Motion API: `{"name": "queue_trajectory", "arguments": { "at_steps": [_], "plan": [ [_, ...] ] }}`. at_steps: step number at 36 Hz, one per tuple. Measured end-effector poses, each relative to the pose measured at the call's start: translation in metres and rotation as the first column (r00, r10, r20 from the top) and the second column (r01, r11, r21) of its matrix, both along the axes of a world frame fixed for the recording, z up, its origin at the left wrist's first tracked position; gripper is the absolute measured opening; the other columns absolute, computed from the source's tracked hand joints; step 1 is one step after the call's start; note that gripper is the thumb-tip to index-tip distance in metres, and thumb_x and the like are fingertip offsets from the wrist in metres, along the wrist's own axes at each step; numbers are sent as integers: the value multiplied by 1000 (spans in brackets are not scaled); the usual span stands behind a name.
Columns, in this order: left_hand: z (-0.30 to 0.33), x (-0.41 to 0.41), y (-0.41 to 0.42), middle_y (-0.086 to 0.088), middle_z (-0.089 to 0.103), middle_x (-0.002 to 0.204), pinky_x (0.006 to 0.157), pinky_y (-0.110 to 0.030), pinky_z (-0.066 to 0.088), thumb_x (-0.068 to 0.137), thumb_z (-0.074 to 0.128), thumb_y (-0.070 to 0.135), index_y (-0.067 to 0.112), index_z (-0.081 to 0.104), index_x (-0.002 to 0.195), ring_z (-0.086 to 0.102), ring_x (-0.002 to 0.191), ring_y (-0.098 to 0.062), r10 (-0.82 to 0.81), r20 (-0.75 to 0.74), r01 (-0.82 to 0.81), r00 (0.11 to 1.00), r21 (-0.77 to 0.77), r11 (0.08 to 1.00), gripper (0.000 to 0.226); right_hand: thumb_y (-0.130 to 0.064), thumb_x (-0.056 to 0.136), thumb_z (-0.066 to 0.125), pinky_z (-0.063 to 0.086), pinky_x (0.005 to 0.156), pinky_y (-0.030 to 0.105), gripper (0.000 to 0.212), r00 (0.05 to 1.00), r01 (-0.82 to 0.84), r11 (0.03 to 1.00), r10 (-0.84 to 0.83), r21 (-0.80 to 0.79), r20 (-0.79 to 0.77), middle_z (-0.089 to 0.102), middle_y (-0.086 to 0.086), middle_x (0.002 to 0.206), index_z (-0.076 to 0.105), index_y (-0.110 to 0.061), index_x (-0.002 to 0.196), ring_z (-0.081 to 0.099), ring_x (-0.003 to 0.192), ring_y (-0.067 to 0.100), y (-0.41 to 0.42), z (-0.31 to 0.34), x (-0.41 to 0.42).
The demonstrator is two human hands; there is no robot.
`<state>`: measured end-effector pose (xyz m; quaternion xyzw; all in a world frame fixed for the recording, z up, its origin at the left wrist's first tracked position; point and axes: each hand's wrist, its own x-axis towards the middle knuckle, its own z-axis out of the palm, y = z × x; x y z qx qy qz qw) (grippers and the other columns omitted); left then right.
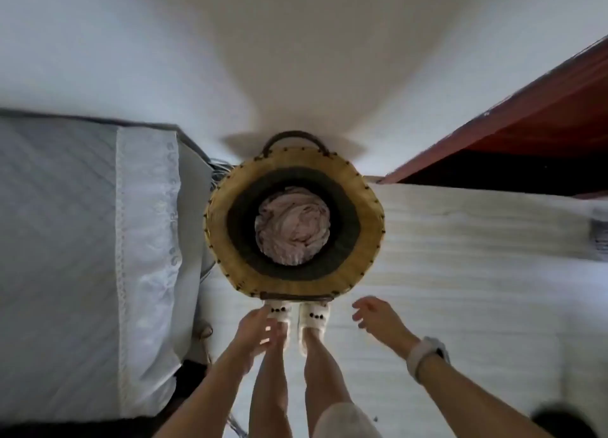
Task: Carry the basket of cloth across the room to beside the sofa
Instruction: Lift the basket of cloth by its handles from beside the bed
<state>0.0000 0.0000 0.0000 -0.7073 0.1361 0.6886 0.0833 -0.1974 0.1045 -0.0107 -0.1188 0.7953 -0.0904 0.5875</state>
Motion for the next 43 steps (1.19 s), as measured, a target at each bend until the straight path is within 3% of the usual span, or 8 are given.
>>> {"name": "queue_trajectory", "arguments": {
  "at_steps": [3,6,10,14,18,25,35,43],
  "plan": [
    [-29,-16,-5,-11,59,99,84,-40,45,91,45,43,9,46,116,57,88,-26,120,-27,-115,992,156,981,42,-14,91,39,44,86,37,24,988,-85,987,66,-135,-143,59,18,114,56,-10,108,56,101,31,-45,-33,-23],
    [-49,-31,-2,-13,50,133,103,-42,39,89,48,47,11,36,137,49,122,-32,309,-19,-293,951,261,920,61,-14,92,39,38,88,32,32,963,-139,970,86,-202,-254,56,14,117,49,-9,121,53,109,31,-98,-52,-43],
    [-76,-44,1,-12,57,116,94,-40,38,94,45,28,10,45,122,47,113,-28,551,-24,-534,834,210,819,33,-17,83,38,39,65,24,17,909,-266,915,133,-303,-396,47,-3,84,50,-21,95,47,74,14,-172,-79,-69],
    [-86,-49,5,-12,62,90,95,-42,40,98,35,12,8,47,99,58,100,-28,701,-68,-682,710,181,708,12,-17,85,43,31,109,49,63,880,-372,859,206,-352,-428,26,15,149,19,-14,143,32,133,35,-231,-84,-76],
    [-86,-51,7,-13,56,75,90,-43,43,98,36,12,5,49,79,59,75,-26,739,-54,-723,672,167,670,25,-16,88,39,14,116,48,68,835,-487,784,287,-386,-469,4,11,158,3,-18,146,8,144,34,-268,-85,-66],
    [-81,-48,-2,-10,41,65,62,-36,46,98,36,13,7,43,72,43,58,-21,714,74,-718,696,102,689,28,-29,91,40,42,94,45,38,759,-617,687,389,-384,-522,51,23,123,43,-3,119,48,113,37,-270,-81,-55],
    [-45,3,-17,-8,45,62,65,-33,41,96,37,18,9,46,66,45,65,-26,299,304,-211,905,-289,934,32,-32,93,40,40,73,33,34,911,-248,860,50,-446,-410,54,8,90,50,-2,107,50,83,23,-147,-33,-70],
    [35,9,-68,-14,54,65,65,-36,46,89,46,31,15,55,61,51,64,-28,-164,384,388,909,-631,672,34,-25,93,41,44,63,38,23,869,267,855,-413,-445,-271,48,5,65,52,-5,96,44,60,22,-27,44,-67]
  ]
}}
